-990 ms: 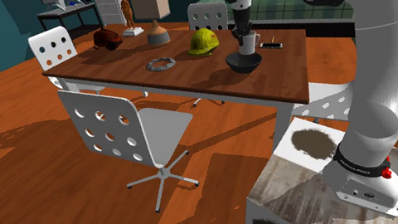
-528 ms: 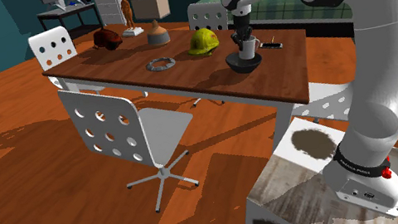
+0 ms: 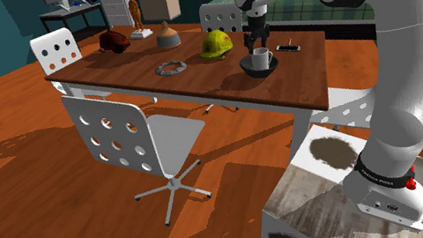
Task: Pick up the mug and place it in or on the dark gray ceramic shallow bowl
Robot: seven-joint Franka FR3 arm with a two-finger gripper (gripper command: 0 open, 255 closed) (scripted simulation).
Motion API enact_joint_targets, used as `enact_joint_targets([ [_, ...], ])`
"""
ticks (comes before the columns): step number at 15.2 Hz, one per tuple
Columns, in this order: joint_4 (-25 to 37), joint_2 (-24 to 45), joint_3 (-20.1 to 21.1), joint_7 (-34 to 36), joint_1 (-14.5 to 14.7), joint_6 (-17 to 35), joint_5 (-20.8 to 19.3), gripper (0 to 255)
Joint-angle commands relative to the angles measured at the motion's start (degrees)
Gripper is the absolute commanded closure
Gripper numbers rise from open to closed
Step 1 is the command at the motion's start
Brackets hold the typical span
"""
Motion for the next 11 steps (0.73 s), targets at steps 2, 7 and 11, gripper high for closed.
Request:
enact_joint_targets([
  [2,0.0,0.0,0.0,0.0,0.0,0.0,0.0,0],
  [7,5.6,-1.2,-0.2,0.3,0.1,-6.7,-0.4,0],
  [11,5.6,-1.2,-0.2,0.3,0.1,-6.7,-0.4,0],
])
